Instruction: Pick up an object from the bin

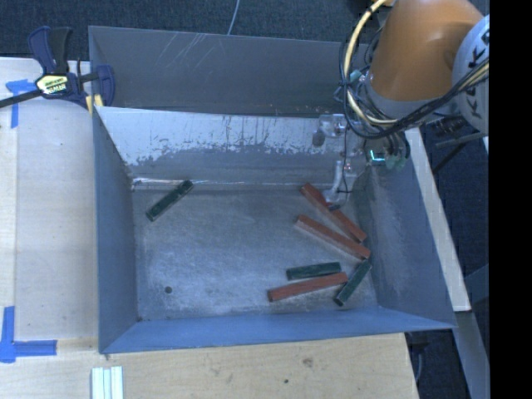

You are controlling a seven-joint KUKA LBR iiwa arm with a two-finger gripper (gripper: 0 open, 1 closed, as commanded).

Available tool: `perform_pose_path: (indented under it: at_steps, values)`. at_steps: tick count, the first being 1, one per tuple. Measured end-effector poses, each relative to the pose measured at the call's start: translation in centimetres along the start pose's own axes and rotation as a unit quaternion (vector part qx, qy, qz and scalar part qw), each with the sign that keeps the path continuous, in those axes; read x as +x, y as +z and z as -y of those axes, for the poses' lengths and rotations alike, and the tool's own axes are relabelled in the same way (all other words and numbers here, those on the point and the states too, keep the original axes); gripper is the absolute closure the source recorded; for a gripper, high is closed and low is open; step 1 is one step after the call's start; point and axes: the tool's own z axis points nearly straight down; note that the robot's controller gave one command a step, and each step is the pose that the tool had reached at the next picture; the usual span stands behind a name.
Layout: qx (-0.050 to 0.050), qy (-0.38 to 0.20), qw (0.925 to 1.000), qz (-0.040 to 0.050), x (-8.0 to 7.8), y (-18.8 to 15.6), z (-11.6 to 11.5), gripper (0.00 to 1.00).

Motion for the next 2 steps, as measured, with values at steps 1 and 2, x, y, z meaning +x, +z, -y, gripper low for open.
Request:
perform_pose_path:
  at_steps: [1,2]
  values:
    - [0.000,-0.005,0.9999,0.0085,0.0,0.1,0.4,0.00]
    - [0.001,-0.019,0.9998,0.0056,2.7,8.8,6.4,0.00]
